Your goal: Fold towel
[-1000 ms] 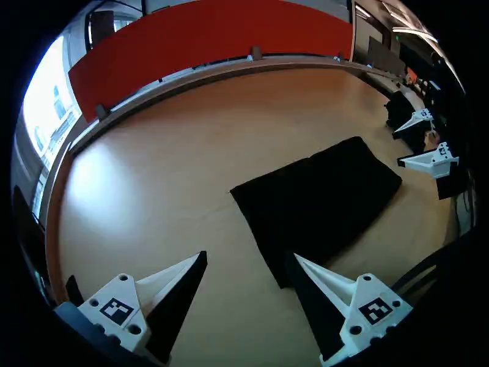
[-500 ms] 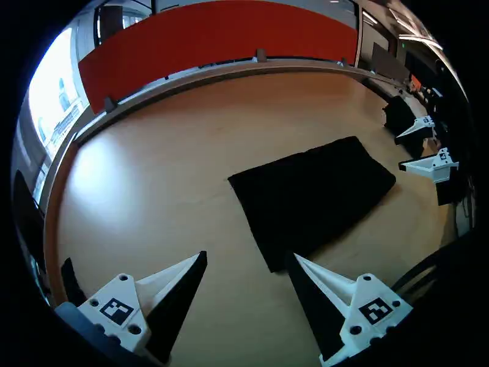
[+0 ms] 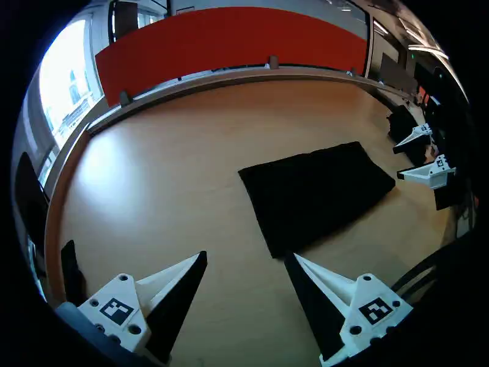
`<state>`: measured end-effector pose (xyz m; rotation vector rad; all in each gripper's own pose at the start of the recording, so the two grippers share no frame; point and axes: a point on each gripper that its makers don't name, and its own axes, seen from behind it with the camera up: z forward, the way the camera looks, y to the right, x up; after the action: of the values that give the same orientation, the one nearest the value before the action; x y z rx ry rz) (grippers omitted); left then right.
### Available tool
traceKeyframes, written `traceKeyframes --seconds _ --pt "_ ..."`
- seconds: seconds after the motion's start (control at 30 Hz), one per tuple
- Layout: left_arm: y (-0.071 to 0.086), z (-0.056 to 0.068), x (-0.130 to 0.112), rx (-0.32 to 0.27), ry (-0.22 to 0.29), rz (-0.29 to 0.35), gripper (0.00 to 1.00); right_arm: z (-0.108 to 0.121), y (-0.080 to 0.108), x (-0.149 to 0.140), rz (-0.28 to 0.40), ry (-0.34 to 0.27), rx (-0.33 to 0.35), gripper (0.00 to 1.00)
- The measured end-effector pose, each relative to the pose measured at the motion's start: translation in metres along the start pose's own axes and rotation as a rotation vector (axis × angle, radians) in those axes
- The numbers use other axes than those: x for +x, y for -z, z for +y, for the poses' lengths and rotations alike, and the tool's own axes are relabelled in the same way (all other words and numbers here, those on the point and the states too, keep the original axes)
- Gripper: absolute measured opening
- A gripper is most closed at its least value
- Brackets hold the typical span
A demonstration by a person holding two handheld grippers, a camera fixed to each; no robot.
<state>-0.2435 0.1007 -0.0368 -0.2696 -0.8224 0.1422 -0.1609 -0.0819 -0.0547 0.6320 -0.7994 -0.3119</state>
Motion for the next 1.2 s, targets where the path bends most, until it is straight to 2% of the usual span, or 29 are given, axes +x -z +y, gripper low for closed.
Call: traceKeyframes --seconds 0.2,0.5,0.7,0.93,1.2 --pt "0.008 -0.003 -0.006 0.013 0.031 0.014 0.94 -0.002 -0.002 -0.001 -0.01 0.02 0.016 1.0" --pt "0.019 -0.01 -0.013 0.036 0.041 0.042 0.94 -0.007 -0.007 -0.003 -0.03 0.072 0.042 1.0" --pt "0.027 -0.013 -0.024 0.052 0.08 0.06 0.94 -0.01 -0.008 -0.009 -0.05 0.114 0.061 0.98" --pt "0.034 -0.014 -0.035 0.06 0.112 0.069 0.94 -0.011 -0.009 -0.017 -0.071 0.143 0.076 0.94" --pt "0.041 -0.016 -0.045 0.075 0.139 0.082 0.94 -0.013 -0.011 -0.024 -0.098 0.172 0.088 0.84"
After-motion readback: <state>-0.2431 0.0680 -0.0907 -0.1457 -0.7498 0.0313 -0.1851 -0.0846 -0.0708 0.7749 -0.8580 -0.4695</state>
